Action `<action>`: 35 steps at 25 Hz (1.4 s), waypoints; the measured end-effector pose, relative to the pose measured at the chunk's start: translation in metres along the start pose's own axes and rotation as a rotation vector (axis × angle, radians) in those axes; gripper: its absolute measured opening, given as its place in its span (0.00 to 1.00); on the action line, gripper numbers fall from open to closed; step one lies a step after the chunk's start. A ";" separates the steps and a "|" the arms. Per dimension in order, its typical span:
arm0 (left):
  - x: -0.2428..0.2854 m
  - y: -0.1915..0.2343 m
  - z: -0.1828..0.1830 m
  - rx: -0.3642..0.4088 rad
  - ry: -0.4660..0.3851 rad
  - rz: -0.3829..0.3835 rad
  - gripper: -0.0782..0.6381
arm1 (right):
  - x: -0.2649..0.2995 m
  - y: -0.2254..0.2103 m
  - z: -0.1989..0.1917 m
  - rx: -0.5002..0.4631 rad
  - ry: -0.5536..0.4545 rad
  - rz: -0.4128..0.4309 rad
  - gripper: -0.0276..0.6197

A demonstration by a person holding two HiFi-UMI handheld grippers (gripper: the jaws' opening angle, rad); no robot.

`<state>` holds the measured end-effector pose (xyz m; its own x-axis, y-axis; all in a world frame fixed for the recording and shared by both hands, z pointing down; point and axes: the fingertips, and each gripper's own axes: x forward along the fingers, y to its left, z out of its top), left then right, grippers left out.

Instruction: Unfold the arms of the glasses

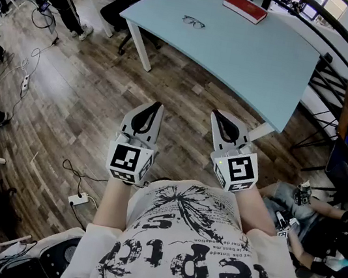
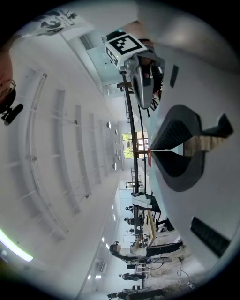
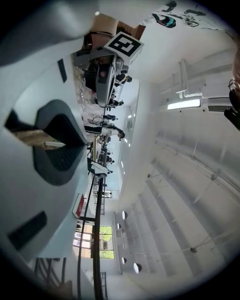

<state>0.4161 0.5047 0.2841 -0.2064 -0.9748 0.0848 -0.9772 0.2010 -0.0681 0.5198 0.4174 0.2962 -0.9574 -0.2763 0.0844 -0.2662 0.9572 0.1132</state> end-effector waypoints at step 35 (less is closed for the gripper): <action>0.171 0.201 -0.063 -0.090 0.090 -0.028 0.14 | 0.255 -0.056 -0.050 0.048 0.139 -0.075 0.06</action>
<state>0.1818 0.3844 0.3474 -0.1788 -0.9682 0.1749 -0.9823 0.1858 0.0242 0.2961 0.2886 0.3613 -0.9106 -0.3536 0.2141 -0.3449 0.9354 0.0778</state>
